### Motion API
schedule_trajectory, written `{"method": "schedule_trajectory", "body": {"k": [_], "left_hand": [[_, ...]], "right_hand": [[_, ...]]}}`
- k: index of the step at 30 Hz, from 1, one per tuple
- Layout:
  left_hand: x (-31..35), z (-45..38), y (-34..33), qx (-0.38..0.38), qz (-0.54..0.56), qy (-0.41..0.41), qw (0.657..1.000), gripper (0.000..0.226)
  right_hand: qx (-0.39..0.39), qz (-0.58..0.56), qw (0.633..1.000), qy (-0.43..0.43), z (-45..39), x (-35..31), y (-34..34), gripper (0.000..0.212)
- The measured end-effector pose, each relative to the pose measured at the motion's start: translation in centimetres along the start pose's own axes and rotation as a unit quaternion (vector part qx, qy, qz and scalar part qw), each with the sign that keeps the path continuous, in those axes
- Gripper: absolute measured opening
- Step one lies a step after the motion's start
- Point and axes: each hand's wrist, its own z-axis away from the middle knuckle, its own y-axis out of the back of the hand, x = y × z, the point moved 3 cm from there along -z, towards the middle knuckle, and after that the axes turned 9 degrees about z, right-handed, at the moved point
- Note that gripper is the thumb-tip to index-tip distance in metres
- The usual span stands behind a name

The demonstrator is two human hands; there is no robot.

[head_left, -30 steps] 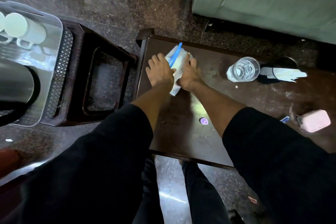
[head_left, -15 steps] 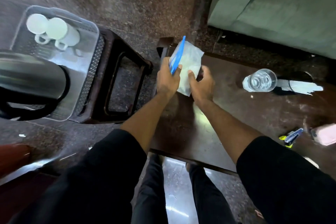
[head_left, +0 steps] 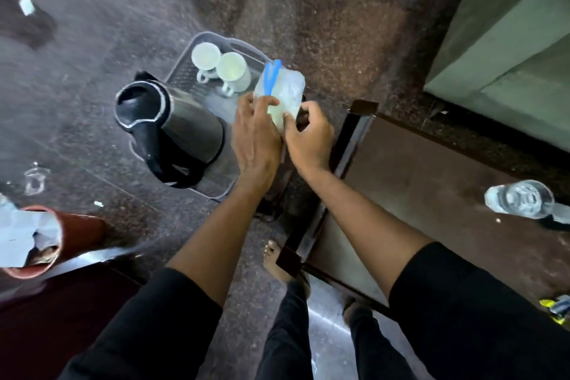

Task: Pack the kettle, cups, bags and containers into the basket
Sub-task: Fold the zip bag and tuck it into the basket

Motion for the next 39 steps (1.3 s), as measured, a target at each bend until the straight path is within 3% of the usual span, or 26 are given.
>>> {"method": "schedule_trajectory", "body": {"k": [2, 10, 13, 16, 19, 24, 29, 34, 39], "left_hand": [[-2.3, -1.5, 0.9, -0.001, -0.048, 0.010, 0.999, 0.036], [-6.8, -5.5, 0.2, -0.077, -0.128, -0.006, 0.989, 0.037], [-7.7, -6.0, -1.4, -0.130, -0.124, 0.009, 0.984, 0.035], [-8.6, -5.9, -2.8, -0.157, -0.123, 0.027, 0.979, 0.035], [-8.6, -6.1, -2.7, -0.114, -0.097, 0.028, 0.988, 0.031], [-8.1, -6.2, -2.1, -0.090, -0.209, -0.031, 0.973, 0.036], [-8.9, -4.7, -2.6, -0.160, -0.229, 0.000, 0.960, 0.032], [-8.9, -4.9, -2.5, -0.168, -0.203, 0.035, 0.964, 0.030], [-9.0, -4.8, -2.5, -0.161, -0.190, 0.039, 0.968, 0.031]], "right_hand": [[-0.018, 0.007, 1.000, 0.006, -0.1, -1.6, -1.8, 0.017], [-0.052, 0.082, 0.995, -0.012, -0.8, -4.2, -6.9, 0.044], [-0.064, 0.162, 0.982, 0.070, -2.0, -4.4, -7.1, 0.043], [-0.136, 0.320, 0.918, 0.192, -4.0, -4.4, -8.0, 0.030], [-0.233, 0.441, 0.832, 0.242, -5.1, -4.1, -9.6, 0.028], [-0.217, 0.531, 0.786, 0.232, -6.3, -3.9, -11.7, 0.037], [-0.164, 0.547, 0.787, 0.235, -7.1, -3.5, -12.3, 0.035], [-0.120, 0.540, 0.804, 0.218, -7.6, -4.1, -12.6, 0.029], [-0.116, 0.532, 0.804, 0.238, -8.0, -4.2, -12.2, 0.040]]}}
